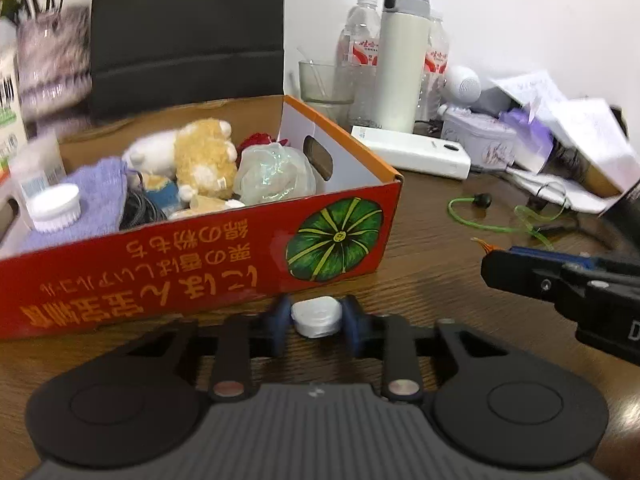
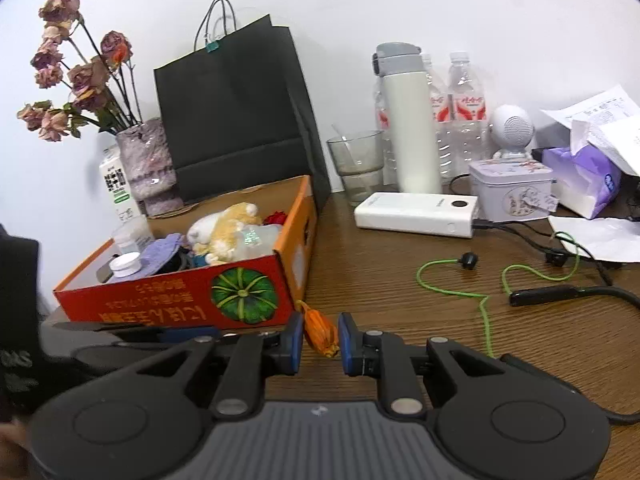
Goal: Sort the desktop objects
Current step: 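Grasp the white earbud case with the left tool while the right tool grasps the orange tag, then carry the earbud case and orange tag into the box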
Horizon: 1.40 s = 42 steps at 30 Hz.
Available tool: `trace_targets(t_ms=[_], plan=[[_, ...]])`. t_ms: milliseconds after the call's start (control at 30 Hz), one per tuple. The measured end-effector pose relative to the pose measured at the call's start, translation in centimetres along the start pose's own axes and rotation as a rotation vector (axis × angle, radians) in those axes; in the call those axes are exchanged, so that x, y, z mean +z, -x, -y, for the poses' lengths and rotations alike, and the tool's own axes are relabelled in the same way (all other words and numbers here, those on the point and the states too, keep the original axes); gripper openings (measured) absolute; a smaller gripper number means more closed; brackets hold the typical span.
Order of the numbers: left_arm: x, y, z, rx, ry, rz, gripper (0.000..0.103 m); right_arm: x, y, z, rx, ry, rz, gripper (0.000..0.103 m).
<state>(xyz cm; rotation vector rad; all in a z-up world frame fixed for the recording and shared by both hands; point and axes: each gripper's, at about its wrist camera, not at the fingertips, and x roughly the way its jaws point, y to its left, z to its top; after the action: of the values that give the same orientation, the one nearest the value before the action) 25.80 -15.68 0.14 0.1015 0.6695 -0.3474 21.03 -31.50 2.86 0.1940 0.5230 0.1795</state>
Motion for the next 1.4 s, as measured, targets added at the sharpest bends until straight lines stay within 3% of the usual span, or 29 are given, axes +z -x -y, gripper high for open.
trace_targets(t_ms=[100,200,367,467,567,1000,1167,1400], plan=[[-0.3,0.6,0.1,-0.016,0.016,0.002,0.029,-0.3,0.1,-1.2,0.001,0.047,-0.003,0.018],[-1.2,2.6,-0.6,0.024,0.059,0.022,0.029,-0.8,0.1,-2.2,0.021,0.078,-0.021,0.018],[-3.7,9.2,-3.6,0.148,0.146,0.103,0.028,-2.0,1.1,-5.3,0.088,0.148,-0.040,0.018],[-5.7,13.0,-5.3,0.258,0.184,0.116,0.028,-2.9,2.8,-7.6,0.124,0.183,-0.052,0.018],[-7.6,16.3,-6.4,0.311,0.216,0.106,0.028,-4.0,5.2,-9.9,0.158,0.207,-0.050,0.018],[-12.2,26.4,-4.5,0.240,0.179,0.177,0.028,-7.8,16.5,-15.1,0.193,0.237,-0.001,0.018],[-14.4,29.4,-2.9,0.229,0.172,0.277,0.028,-9.8,18.7,-15.2,0.182,0.195,0.016,0.018],[-17.0,30.1,-1.7,0.210,0.219,0.286,0.028,-12.8,20.8,-15.8,0.162,0.205,0.046,0.018]])
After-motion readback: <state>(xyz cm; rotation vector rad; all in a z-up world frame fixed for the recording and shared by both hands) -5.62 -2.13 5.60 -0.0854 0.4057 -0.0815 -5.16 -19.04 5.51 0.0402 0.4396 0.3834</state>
